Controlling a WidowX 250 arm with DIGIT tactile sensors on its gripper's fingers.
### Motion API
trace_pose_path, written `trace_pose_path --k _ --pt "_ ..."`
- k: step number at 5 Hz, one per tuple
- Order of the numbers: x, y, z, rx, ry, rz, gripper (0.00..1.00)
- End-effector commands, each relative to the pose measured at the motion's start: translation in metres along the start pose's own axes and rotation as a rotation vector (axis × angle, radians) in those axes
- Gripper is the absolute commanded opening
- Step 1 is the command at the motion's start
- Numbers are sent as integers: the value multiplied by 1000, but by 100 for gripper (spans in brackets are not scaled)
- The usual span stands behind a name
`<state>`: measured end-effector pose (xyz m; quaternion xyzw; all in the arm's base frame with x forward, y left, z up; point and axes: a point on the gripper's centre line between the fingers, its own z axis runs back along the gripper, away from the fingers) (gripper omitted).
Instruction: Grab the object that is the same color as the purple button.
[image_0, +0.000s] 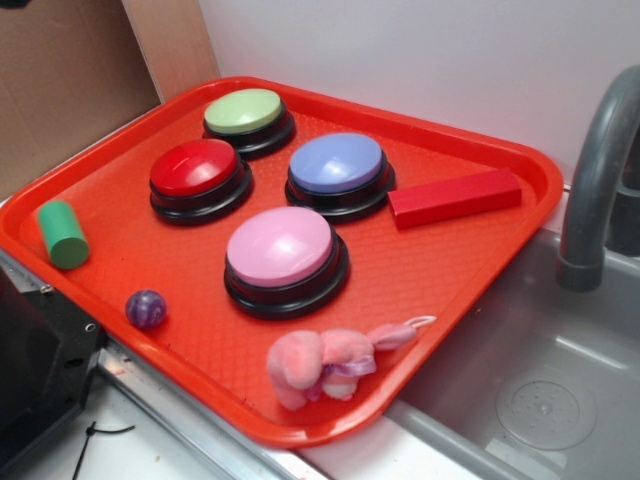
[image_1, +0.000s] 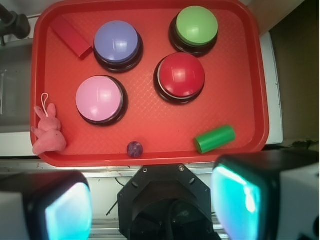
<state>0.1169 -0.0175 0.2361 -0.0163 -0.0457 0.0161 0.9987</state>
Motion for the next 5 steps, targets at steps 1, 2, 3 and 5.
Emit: trace_pose_path --k 1,2,3,5 --pt "0 0 0 0 0 0 100" --pt "4 -1 -13 -12 6 41 100" --pt "7 -5 -25 -29 -10 85 100" --pt "15 -7 -85 -20 28 170 100"
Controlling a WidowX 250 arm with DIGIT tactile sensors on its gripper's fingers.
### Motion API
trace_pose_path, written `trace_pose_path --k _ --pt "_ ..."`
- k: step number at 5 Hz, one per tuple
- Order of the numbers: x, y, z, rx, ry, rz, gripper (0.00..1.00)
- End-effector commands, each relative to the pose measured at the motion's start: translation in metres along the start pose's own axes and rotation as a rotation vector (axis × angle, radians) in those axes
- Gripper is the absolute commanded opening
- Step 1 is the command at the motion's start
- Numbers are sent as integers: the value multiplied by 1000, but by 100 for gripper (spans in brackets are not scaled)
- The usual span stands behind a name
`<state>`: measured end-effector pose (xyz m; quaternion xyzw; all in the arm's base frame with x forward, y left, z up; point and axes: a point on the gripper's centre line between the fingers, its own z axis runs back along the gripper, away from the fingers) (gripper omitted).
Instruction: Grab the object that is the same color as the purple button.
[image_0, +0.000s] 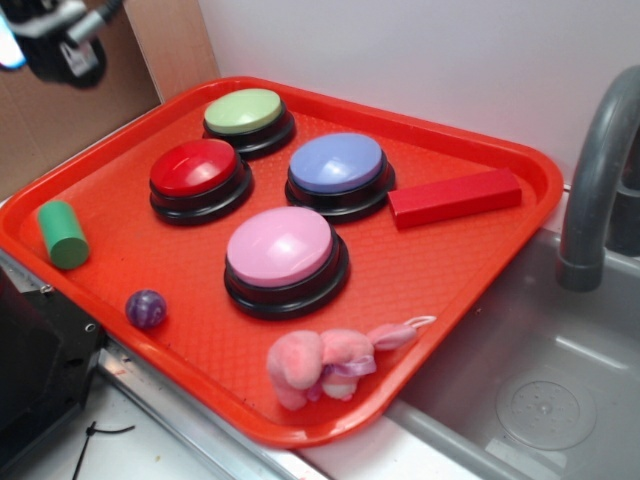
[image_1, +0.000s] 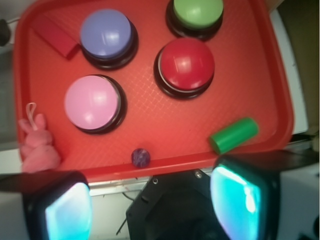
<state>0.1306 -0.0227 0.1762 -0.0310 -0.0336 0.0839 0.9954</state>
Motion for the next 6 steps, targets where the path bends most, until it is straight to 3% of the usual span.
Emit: trace_pose_path --k 1,2,4,6 --pt "7 -12 -50 3 39 43 100" --pt "4 -16 -65 21 61 4 100" --pt "-14 -9 -113 78 188 10 100" --pt "-31 -8 -136 110 239 -24 100"
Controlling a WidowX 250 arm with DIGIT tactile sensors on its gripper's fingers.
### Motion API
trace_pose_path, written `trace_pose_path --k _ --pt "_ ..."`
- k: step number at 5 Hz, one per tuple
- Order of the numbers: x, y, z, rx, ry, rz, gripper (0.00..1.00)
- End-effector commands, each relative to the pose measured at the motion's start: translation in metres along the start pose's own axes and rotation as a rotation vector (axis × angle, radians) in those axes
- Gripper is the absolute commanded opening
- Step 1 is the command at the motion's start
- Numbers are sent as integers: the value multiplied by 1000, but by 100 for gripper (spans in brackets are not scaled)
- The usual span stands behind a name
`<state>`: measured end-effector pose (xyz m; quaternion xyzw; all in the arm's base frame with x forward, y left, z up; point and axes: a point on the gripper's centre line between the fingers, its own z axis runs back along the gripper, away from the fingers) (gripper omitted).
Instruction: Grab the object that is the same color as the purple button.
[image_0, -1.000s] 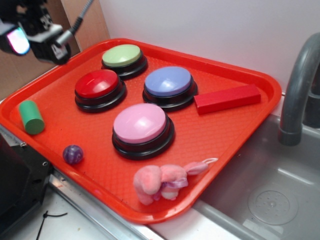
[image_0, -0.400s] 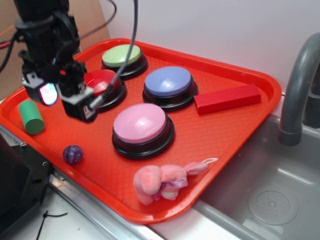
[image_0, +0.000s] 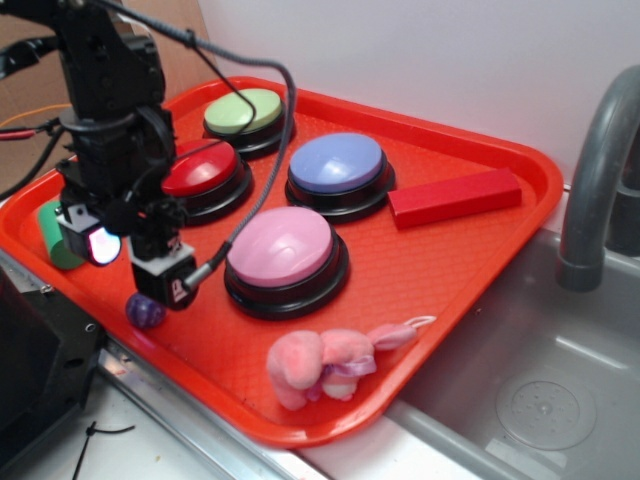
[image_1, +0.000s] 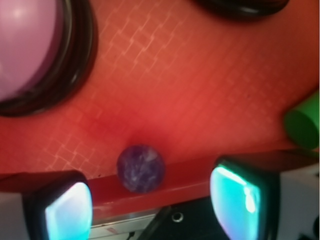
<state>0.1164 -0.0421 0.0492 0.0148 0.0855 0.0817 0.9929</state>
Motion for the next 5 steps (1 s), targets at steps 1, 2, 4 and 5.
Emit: trace_pose_path --k 1,2,4,5 --pt "-6 -4 -19 30 16 -23 100" --pt "-4 -2 -28 41 29 -6 100" --pt "-2 2 -35 48 31 29 0" --pt "-2 3 -35 44 31 42 0"
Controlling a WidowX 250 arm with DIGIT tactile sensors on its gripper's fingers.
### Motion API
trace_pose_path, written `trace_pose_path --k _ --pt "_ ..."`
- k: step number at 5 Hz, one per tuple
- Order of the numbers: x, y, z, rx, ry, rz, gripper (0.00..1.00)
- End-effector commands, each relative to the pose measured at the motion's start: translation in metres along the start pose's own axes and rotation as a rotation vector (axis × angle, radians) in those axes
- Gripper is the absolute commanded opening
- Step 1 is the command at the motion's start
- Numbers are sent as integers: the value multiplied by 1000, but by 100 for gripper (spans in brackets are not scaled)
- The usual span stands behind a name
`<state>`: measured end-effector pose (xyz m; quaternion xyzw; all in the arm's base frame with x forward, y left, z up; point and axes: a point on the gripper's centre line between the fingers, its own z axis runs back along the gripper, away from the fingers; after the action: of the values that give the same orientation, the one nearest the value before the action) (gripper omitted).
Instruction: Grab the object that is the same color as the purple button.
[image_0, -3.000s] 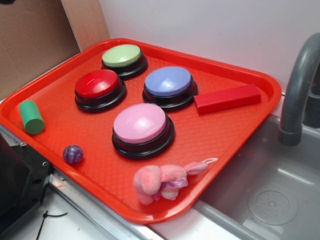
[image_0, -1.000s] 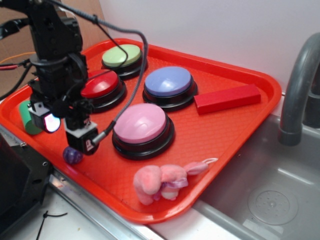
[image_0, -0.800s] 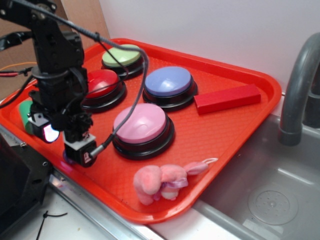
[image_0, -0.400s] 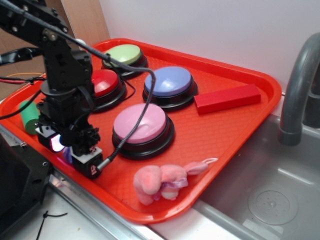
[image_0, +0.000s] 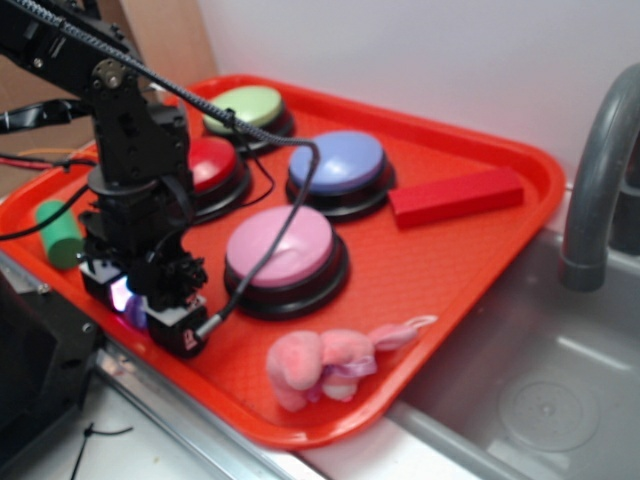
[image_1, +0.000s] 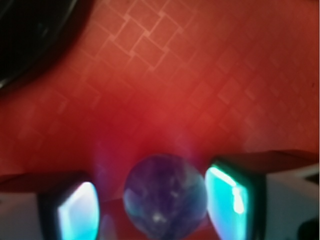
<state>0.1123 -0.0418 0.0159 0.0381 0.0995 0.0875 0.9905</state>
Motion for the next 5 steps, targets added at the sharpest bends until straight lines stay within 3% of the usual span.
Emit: trace_pose_path --k 1,2,3,4,5 --pt "-3 4 1 -29 6 45 0" --pt "6 8 35 -75 -14 38 0" --pt "10 12 69 -99 -73 20 0" --pt "15 21 122 -164 -205 5 0" --pt "7 38 168 -180 -289 20 0"
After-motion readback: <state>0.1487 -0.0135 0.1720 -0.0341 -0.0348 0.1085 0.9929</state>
